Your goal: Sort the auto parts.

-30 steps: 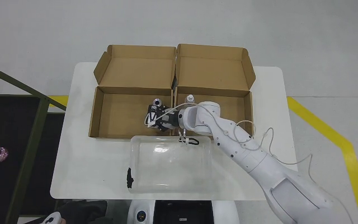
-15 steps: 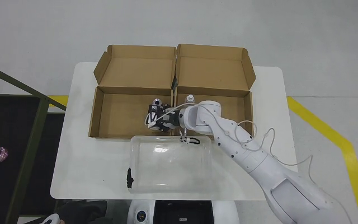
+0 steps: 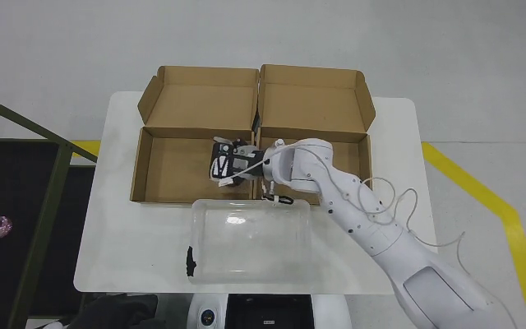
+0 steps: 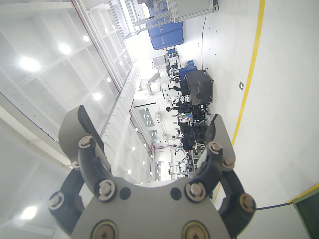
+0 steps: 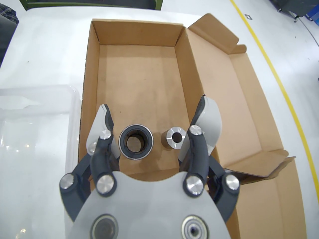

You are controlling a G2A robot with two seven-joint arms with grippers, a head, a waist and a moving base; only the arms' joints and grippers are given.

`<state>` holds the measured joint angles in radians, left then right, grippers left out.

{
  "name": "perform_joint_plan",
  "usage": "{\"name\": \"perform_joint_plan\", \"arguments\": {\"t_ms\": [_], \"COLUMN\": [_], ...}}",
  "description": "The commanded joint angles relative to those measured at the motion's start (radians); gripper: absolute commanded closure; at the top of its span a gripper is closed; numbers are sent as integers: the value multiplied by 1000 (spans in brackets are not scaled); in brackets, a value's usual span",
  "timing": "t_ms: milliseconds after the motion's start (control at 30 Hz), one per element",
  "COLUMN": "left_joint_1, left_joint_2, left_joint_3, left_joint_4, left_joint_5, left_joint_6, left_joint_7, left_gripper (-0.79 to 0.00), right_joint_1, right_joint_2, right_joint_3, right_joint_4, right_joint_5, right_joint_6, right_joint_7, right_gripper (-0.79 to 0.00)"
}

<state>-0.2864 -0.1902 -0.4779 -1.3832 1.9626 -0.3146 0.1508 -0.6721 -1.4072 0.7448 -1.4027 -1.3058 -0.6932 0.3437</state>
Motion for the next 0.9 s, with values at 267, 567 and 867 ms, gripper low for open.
{"name": "perform_joint_plan", "arguments": {"t_ms": [267,567,867], "left_joint_1": [0,0,0], "left_joint_2": [0,0,0], "left_joint_3": [0,0,0], "left_joint_4": [0,0,0], "left_joint_5": [0,0,0], "left_joint_6": [0,0,0], "left_joint_7": [0,0,0], "left_gripper": [-785,-785,-785], "right_joint_1": [-92,-249,-465], "right_joint_2": [35,79,126], "right_joint_3": [106,247,423], "right_joint_4": [-199,-357,-472], "right_joint_5": [1,-3,-48], "right_joint_6": [-28,-46,-49], "right_joint_7": [0,5,-66], "right_gripper": [-646,-677,-699]}}
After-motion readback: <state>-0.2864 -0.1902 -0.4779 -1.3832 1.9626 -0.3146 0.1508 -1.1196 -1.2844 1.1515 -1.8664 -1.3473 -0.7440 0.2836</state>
